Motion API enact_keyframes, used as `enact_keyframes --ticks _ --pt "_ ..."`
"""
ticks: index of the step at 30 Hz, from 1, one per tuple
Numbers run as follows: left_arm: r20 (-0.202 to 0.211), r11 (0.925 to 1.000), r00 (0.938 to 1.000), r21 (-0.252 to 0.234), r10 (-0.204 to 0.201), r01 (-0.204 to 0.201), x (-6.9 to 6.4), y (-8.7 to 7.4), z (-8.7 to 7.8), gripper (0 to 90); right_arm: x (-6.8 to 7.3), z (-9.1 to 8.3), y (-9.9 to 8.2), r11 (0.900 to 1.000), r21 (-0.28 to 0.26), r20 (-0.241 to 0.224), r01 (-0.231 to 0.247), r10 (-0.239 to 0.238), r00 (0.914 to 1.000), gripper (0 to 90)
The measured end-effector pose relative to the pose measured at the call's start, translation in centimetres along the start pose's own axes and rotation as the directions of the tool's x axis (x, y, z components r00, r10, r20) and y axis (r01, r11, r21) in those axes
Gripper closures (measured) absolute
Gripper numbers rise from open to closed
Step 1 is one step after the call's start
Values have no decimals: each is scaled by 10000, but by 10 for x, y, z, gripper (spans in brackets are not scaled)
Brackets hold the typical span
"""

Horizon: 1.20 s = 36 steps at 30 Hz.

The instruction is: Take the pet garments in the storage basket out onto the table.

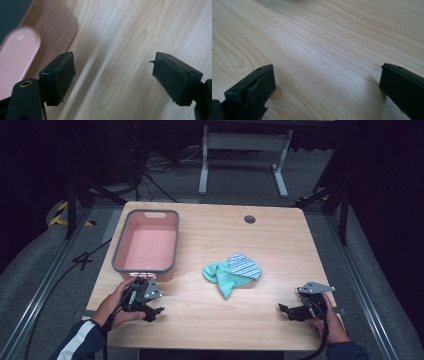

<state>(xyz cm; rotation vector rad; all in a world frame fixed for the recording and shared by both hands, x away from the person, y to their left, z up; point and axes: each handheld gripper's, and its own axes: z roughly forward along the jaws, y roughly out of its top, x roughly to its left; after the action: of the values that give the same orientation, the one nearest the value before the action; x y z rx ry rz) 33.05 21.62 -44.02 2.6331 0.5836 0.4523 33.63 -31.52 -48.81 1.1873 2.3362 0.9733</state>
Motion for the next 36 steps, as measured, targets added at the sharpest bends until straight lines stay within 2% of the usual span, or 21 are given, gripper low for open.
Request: enact_keyframes --ticks 10,14,16,17,20,21,22,23,24,26,27,29,31,36 --pt "-16 9988 9990 -195 -442 441 6 -29 -2 177 0 0 0 10000 2 -3 -3 3 10000 6" --pt "101 9936 9944 -417 -1049 1053 10 -43 -2 173 0 0 0 10000 1 -5 -5 5 10000 6" --pt "-46 9933 9944 -470 -1055 1052 9 -50 -2 172 0 0 0 10000 1 -1 -2 2 10000 6" --pt "51 9927 9940 -510 -1091 1092 9 -53 -2 171 0 0 0 10000 6 13 -19 19 10000 6" --pt "369 9824 9869 -968 -1569 1598 11 -66 -3 157 1 0 0 10000 16 35 -53 53 10000 6" --pt "369 9824 9869 -968 -1569 1598 11 -66 -3 157 1 0 0 10000 16 35 -53 53 10000 6" --pt "627 9710 9784 -1255 -1970 2035 14 -73 -1 154 1 0 0 10000 15 35 -56 56 10000 6" --pt "627 9710 9784 -1255 -1970 2035 14 -73 -1 152 1 0 0 10000 15 35 -56 56 10000 6" --pt "788 9628 9729 -1462 -2176 2272 14 -77 0 152 1 0 0 10000 12 35 -49 49 10000 6" --pt "1137 9419 9559 -1741 -2706 2873 16 -85 2 151 1 0 0 10000 15 34 -52 52 10000 6" --pt "1153 9332 9547 -2077 -2745 2934 16 -90 3 148 1 0 0 10000 14 34 -53 53 10000 6" --pt "1162 9237 9533 -2393 -2788 2992 15 -94 4 142 1 0 0 10000 13 32 -54 54 10000 6" --pt "1158 9215 9517 -2409 -2845 3047 14 -94 4 142 1 0 0 10000 9 30 -49 49 10000 6" --pt "1157 9217 9517 -2403 -2844 3046 14 -94 4 142 1 0 0 10000 9 25 -47 47 10000 6"
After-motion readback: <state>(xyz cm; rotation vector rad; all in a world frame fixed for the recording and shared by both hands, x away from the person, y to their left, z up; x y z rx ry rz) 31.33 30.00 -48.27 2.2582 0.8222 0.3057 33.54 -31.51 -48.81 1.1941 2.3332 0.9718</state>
